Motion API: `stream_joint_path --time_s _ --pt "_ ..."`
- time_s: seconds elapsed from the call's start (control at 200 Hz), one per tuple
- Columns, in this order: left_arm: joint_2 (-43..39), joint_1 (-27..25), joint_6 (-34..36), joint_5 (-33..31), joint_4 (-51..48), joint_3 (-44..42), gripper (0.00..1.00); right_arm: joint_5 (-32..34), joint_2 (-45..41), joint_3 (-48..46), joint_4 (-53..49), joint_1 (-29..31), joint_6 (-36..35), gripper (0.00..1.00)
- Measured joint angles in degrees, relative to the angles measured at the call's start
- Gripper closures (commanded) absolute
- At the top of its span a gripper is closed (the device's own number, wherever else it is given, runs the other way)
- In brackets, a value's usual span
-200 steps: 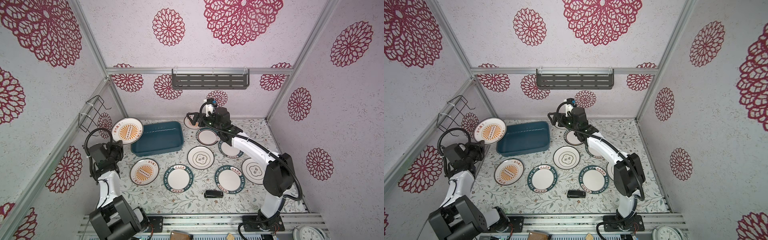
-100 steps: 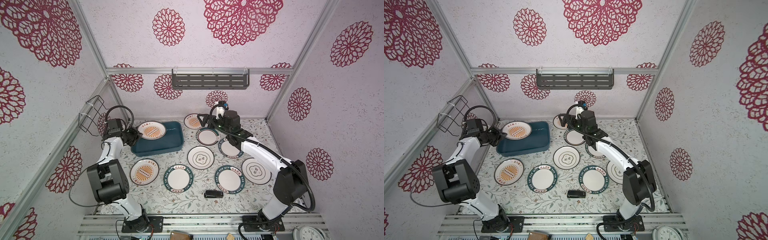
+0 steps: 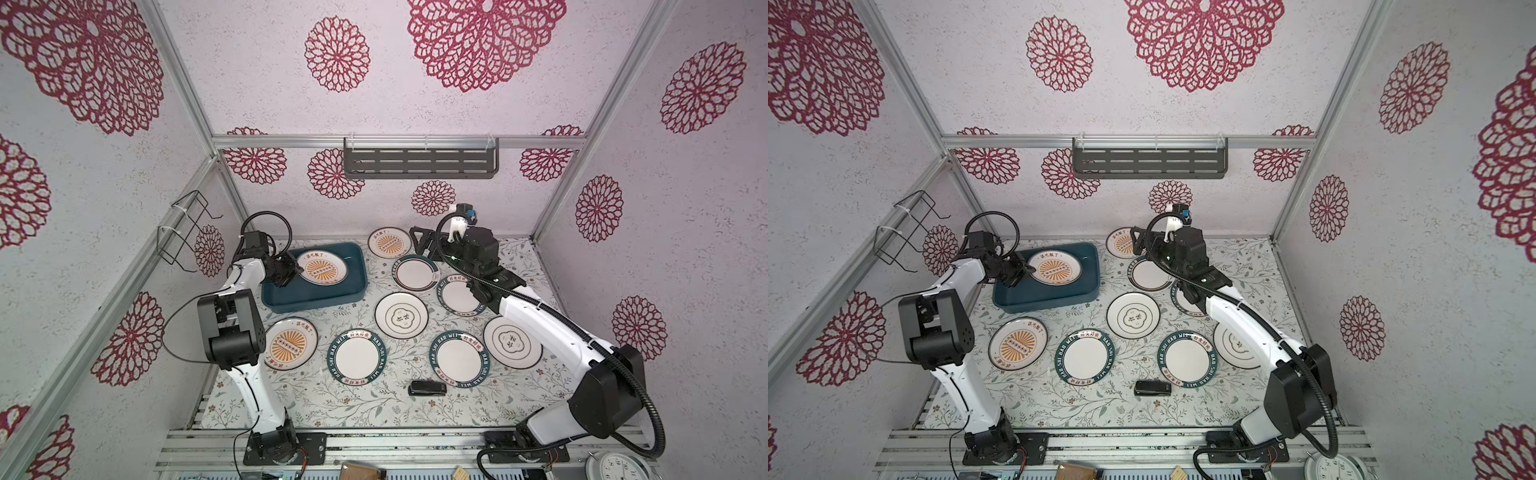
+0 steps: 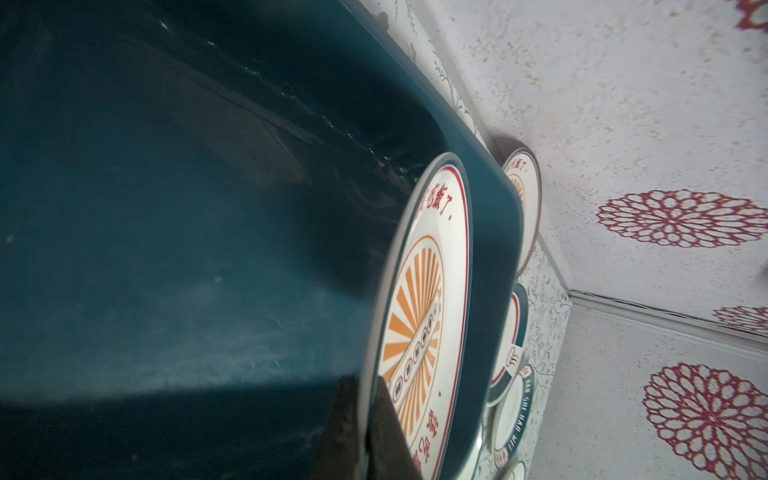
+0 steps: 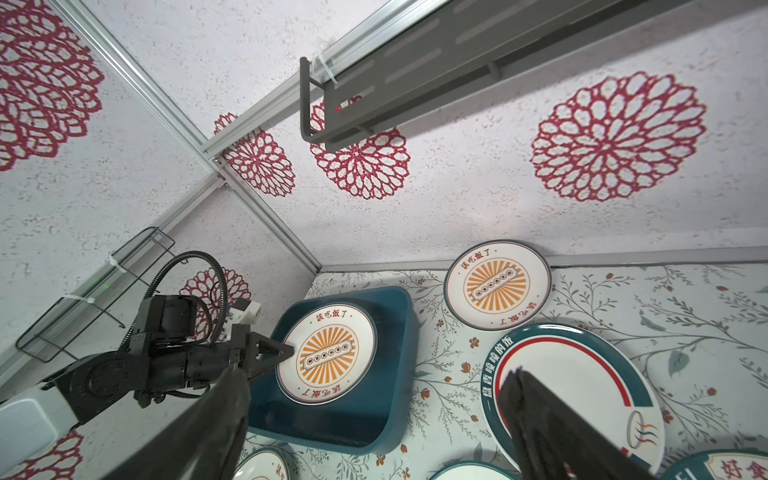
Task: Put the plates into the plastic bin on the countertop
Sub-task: 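Lift the sunburst plate with the left gripper and lower it into the teal bin, then open the left gripper and release the plate in the bin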
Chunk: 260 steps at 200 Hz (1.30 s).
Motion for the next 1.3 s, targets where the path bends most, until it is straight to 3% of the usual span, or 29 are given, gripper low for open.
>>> stream_joint_path --time_s 0.305,0.475,0.55,0.686,0.731,0.811,1.086,1.301 --pt "3.5 -2.4 0.3 -0.8 6.4 -1.2 1.0 4.4 -3.4 -2.8 -0.5 0.0 0.0 0.01" --pt "4.9 -3.3 0.1 -0.7 9.0 -1.6 0.95 5.9 -3.6 -2.8 -0.4 0.0 0.1 0.01" --pt "5.8 -3.6 0.0 -0.9 9.1 -1.6 0.89 6.1 -3.6 -2.8 -0.4 0.0 0.1 0.01" --pt "6.0 -3.8 -0.4 -0.8 10.0 -1.7 0.66 6.4 -3.6 -2.8 -0.2 0.0 0.2 0.01" --pt "6.0 -3.8 -0.5 -0.9 10.1 -1.7 0.63 6.6 -3.6 -2.8 -0.1 0.0 0.2 0.01" --pt "6.0 -3.8 -0.2 -1.4 10.0 -1.7 0.39 7.0 -3.6 -3.0 0.0 0.0 0.2 0.01" --pt "4.0 -3.8 0.2 -6.2 8.2 -2.9 0.26 7.4 -3.6 -4.6 -0.1 0.0 1.2 0.01" --pt "-9.6 -3.8 0.9 -11.1 7.6 -9.3 0.15 6.4 -3.6 -4.6 0.5 1.0 1.2 0.01"
